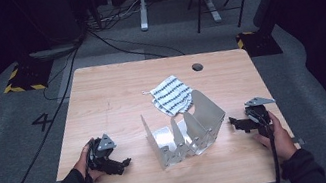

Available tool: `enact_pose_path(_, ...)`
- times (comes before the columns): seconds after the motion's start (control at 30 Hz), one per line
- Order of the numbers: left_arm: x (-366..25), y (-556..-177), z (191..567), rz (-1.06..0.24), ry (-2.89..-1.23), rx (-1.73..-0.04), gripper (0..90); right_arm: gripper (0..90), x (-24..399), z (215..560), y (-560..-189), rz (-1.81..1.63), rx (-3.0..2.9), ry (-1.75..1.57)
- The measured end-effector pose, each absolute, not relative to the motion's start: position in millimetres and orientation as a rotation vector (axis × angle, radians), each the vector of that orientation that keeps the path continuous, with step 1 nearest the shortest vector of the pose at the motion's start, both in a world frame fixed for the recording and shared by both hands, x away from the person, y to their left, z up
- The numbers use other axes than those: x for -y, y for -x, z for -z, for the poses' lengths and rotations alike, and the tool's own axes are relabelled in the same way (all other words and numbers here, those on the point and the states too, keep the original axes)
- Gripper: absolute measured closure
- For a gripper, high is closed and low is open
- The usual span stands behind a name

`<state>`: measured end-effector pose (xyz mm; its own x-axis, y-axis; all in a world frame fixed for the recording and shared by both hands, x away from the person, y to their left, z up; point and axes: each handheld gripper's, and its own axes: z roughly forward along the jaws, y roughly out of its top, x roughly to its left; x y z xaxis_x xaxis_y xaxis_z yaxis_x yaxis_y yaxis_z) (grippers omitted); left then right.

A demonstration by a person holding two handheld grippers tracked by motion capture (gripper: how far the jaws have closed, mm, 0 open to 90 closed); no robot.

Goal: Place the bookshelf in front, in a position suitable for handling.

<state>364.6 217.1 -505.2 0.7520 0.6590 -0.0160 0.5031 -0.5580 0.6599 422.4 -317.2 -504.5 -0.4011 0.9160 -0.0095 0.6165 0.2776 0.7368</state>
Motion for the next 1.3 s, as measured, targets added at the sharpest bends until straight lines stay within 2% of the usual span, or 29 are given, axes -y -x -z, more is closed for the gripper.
enact_pose_path(0.2,-207,-374,505,-0.305,-2.288,-0.856,0.0,14.5,317,504,-422,-0.922,-2.119,-1.379)
enact_pose_path(0.37,-195,-365,505,-0.312,-2.278,-0.867,0.4,14.5,323,504,-419,-0.941,-2.166,-1.330)
enact_pose_path(0.93,-196,-361,505,-0.290,-2.299,-0.805,1.9,15.3,332,504,-398,-0.991,-2.303,-1.154)
enact_pose_path(0.97,-196,-361,505,-0.297,-2.298,-0.801,2.3,15.9,331,503,-398,-0.987,-2.309,-1.140)
enact_pose_path(1.03,-197,-361,505,-0.298,-2.298,-0.802,2.5,23.2,329,502,-397,-0.999,-2.320,-1.116)
enact_pose_path(1.13,-197,-360,505,-0.296,-2.295,-0.802,2.7,25.1,326,500,-394,-1.036,-2.331,-1.101)
enact_pose_path(1.3,-198,-358,505,-0.299,-2.288,-0.807,4.5,34.0,307,491,-381,-1.072,-2.373,-0.981)
